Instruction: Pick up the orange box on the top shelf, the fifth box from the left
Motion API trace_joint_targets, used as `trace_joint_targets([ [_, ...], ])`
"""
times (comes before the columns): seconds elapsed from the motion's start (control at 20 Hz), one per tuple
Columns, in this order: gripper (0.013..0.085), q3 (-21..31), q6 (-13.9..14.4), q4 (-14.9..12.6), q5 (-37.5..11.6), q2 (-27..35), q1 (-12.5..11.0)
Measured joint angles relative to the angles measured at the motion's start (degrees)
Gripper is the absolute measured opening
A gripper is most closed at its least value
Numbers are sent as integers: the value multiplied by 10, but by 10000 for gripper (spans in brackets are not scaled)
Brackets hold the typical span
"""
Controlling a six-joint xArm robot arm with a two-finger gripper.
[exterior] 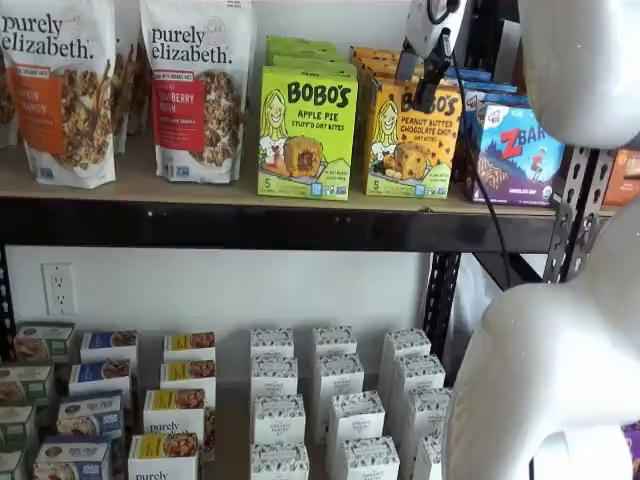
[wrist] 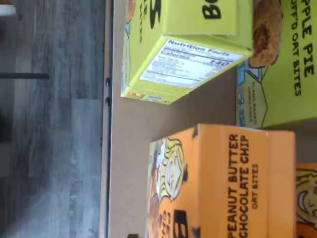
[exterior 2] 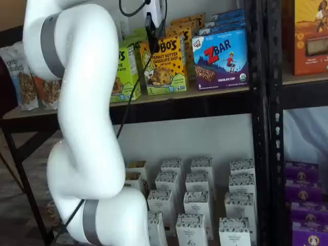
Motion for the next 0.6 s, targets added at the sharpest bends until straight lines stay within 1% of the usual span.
trace_joint_targets([
  [0.2,850,3,10,-12,4,0,12],
  [0.6,850,6,23,-24,15,1,27],
])
